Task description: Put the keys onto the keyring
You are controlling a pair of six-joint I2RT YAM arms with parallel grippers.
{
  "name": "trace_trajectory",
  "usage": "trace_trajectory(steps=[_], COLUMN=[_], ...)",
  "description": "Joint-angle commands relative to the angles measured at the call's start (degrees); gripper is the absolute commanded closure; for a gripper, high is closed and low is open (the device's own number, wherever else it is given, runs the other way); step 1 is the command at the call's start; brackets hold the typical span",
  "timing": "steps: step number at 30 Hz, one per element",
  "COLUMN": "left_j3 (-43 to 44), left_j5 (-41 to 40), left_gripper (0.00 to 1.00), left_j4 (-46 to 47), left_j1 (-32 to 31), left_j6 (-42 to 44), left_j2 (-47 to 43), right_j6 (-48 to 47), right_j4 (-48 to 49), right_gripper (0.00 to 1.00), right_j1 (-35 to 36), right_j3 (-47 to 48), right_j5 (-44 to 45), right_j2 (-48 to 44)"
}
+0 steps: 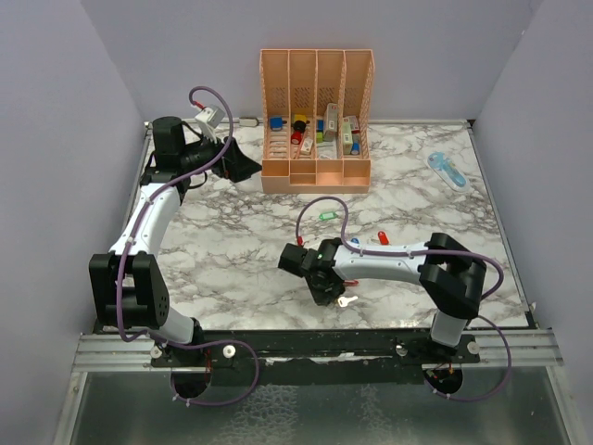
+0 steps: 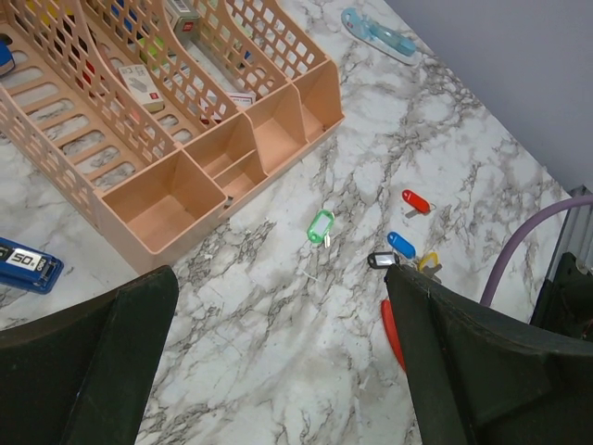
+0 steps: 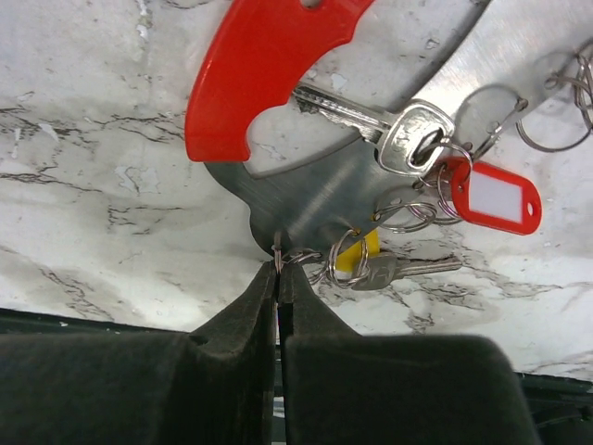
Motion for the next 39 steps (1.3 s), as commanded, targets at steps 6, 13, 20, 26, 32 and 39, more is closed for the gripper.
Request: trace_trajectory(steps=[6, 13, 20, 26, 32, 39], left_j3=[0.75, 1.73, 5.73, 5.26, 3.54, 5.15], left_j5=[4.32, 8.72, 8.1, 3.96, 2.32, 1.27], left_gripper=[0.01, 0.01, 0.05, 0.06, 0.08, 0.1], left_j4=[1.48, 0.1, -9.03, -10.04, -8.18, -6.19], left_j1=[0.4, -1.3, -8.1, -12.95, -17.24, -22.39], left_j6=[1.39, 5.22, 19.09, 26.11, 26.39, 23.43], left_j2=[-1.32, -1.04, -1.17, -1.23, -1.29, -0.83], right_j6=[-1.65, -1.16, 1.56, 4.4, 10.7, 18.31], right_j4=[-2.06, -2.48, -1.14, 10.65, 19.27, 18.06], right_gripper=[0.99, 0.99, 0.99, 0.99, 0.99, 0.99], right_j1=[-0.09, -3.3, -6.91, -19.22, -26.48, -27.45], right_j3=[1.73, 5.14, 9.8, 5.18, 3.3, 9.07], right_j5=[4.38, 4.17, 2.37, -10.96, -20.09, -20.24], right_j2=[-8.07, -22.52, -28.04, -30.71, -26.65, -21.66])
